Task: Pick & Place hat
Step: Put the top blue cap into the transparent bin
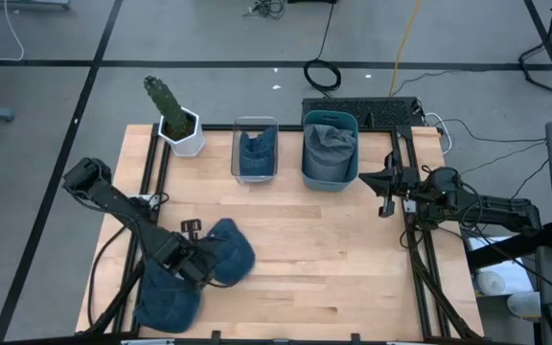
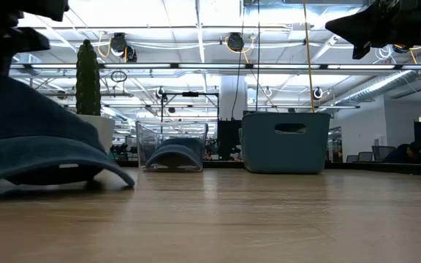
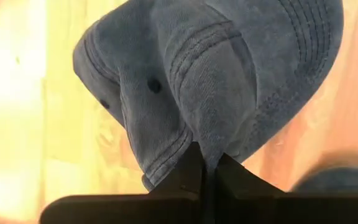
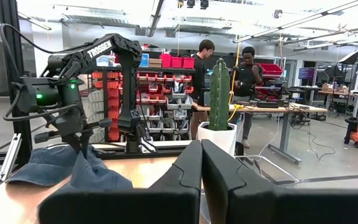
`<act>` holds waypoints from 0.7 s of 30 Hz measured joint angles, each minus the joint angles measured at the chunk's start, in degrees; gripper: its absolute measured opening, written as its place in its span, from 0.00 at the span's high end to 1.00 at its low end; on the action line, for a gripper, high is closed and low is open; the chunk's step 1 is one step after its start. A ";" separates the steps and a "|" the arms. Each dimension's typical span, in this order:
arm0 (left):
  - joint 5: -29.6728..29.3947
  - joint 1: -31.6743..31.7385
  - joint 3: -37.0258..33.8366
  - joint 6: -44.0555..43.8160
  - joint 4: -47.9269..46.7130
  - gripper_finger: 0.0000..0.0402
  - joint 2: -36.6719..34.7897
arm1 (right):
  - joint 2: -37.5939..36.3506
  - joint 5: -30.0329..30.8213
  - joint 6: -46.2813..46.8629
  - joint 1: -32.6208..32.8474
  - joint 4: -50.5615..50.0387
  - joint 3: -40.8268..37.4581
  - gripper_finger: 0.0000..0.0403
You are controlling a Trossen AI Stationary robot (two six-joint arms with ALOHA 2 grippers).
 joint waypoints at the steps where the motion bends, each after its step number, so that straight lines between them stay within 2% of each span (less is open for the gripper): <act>1: -0.39 0.58 0.12 1.67 -0.06 0.99 0.00 | 0.01 0.01 0.00 0.00 0.00 0.00 1.00; 9: -10.82 4.69 5.82 14.67 -2.85 0.99 0.02 | 0.01 0.09 -0.01 0.00 0.00 0.00 1.00; 15: -23.25 7.32 15.60 24.60 -8.26 0.99 0.02 | 0.01 0.10 0.00 0.00 0.00 0.00 1.00; 21: -36.07 10.71 24.23 37.80 -9.14 0.99 0.02 | -0.01 0.11 0.00 0.00 -0.03 0.00 1.00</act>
